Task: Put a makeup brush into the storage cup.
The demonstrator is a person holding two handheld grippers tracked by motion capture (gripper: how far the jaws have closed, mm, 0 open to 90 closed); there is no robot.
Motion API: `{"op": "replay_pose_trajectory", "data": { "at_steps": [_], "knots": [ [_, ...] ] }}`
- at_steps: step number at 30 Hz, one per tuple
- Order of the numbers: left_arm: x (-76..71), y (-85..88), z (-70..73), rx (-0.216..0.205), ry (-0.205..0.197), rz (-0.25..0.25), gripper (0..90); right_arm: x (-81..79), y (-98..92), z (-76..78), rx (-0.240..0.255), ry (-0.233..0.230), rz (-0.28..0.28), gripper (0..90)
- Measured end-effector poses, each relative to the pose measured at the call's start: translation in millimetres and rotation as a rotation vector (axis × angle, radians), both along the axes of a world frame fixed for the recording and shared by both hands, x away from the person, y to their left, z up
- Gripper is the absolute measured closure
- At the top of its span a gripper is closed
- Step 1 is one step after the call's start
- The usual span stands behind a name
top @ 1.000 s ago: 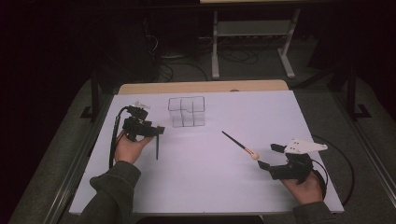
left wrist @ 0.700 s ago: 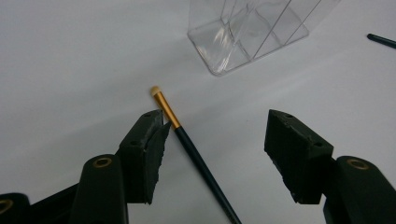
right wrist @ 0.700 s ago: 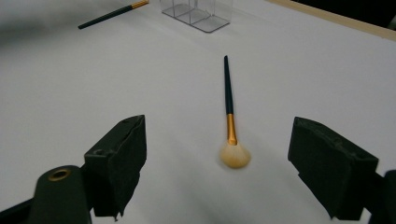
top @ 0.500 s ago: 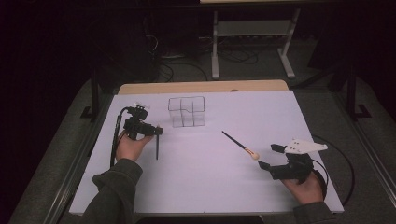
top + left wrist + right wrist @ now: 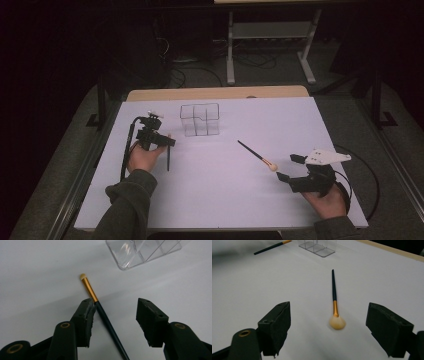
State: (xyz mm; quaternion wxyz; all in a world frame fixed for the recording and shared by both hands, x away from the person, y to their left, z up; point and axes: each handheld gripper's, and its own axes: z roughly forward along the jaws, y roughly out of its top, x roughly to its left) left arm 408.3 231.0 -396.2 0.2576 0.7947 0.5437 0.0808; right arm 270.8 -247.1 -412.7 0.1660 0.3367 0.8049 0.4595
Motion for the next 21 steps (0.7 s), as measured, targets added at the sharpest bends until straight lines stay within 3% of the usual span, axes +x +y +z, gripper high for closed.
{"op": "replay_pose_trajectory", "data": {
  "at_steps": [21],
  "knots": [
    [1.9, 0.1, -18.7, 0.015, 0.039, 0.044, 60.2, 0.2, 1.4, -0.4, -0.002, 0.006, 0.002, 19.1]
  ]
}}
